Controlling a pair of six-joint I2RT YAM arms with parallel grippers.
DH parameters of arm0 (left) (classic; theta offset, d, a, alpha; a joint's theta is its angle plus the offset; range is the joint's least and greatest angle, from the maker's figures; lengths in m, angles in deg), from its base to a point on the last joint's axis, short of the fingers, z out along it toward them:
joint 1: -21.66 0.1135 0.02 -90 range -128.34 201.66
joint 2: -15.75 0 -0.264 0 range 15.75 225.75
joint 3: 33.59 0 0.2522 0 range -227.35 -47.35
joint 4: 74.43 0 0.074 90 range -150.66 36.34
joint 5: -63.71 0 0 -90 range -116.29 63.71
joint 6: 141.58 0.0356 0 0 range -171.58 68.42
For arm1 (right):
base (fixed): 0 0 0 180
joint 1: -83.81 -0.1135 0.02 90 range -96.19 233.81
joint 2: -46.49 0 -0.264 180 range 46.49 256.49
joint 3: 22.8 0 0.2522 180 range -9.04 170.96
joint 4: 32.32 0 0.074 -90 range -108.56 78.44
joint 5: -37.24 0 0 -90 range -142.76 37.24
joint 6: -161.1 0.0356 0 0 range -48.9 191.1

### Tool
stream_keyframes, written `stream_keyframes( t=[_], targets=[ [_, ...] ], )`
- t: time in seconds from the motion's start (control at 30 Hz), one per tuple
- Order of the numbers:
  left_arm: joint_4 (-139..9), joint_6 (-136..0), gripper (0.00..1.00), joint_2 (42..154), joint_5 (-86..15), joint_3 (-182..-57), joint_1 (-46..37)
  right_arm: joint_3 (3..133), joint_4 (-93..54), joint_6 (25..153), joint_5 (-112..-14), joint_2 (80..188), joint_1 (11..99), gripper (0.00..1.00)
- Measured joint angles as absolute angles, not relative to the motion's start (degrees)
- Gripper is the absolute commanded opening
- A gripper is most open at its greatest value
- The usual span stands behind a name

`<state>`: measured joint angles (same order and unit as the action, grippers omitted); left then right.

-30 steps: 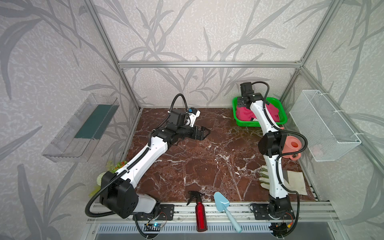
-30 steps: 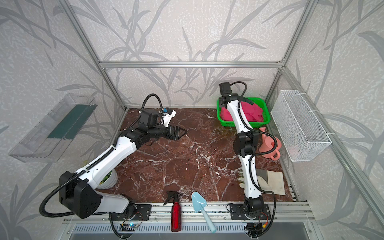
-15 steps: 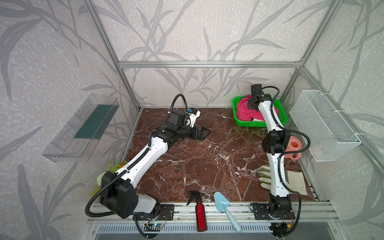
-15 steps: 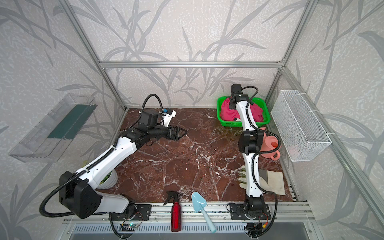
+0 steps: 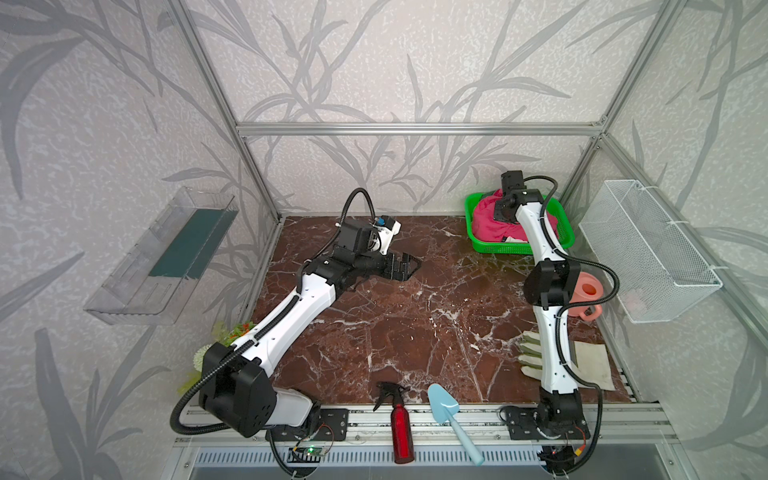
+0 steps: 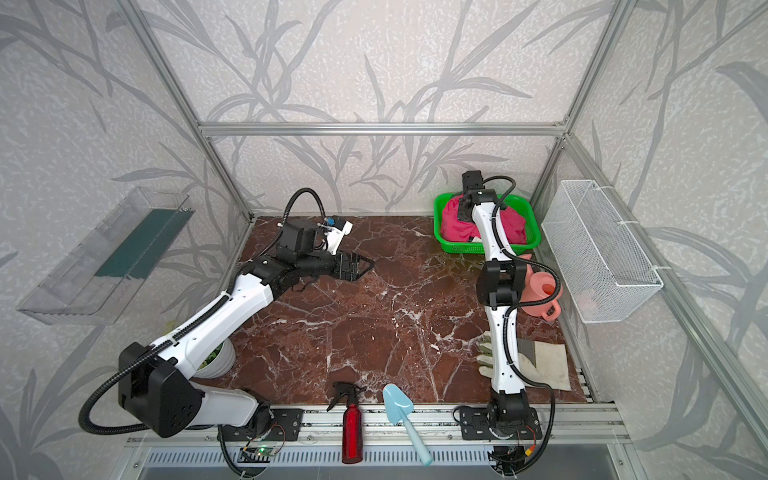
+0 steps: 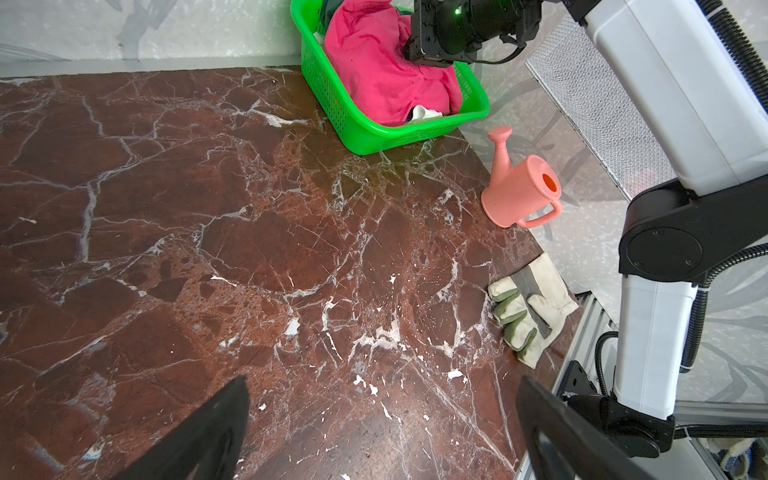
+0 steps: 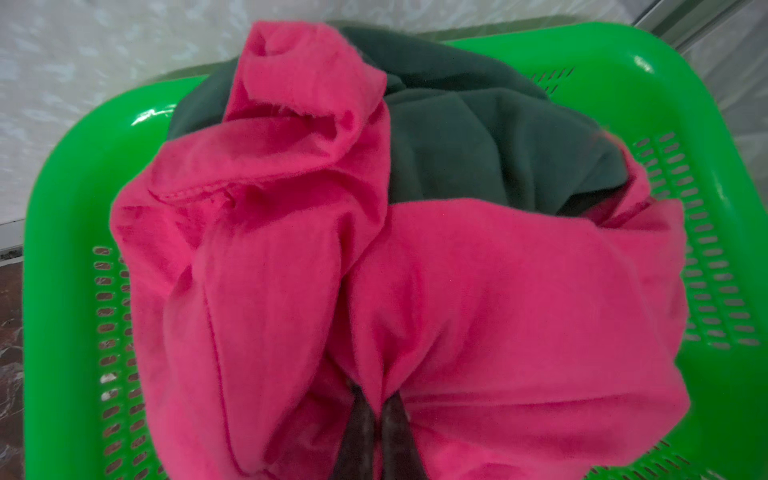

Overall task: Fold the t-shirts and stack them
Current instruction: 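Grasp the pink t-shirt in the basket with the right gripper and lift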

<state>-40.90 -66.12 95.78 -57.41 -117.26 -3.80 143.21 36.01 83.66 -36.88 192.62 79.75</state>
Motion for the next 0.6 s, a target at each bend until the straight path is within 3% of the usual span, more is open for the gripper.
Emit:
stream_keyframes(
  t=[0.27,0.6],
  targets=[
    [-40.9,-66.2,0.99,95.8,-57.5,-117.3,-3.8,140.3,34.9,78.1,-29.8,180.7,74.1,0.00],
    [-38.2,-64.5,0.99,89.5,-51.2,-117.3,-3.8,146.9,26.6,69.9,-27.9,166.3,49.1,0.00]
  ],
)
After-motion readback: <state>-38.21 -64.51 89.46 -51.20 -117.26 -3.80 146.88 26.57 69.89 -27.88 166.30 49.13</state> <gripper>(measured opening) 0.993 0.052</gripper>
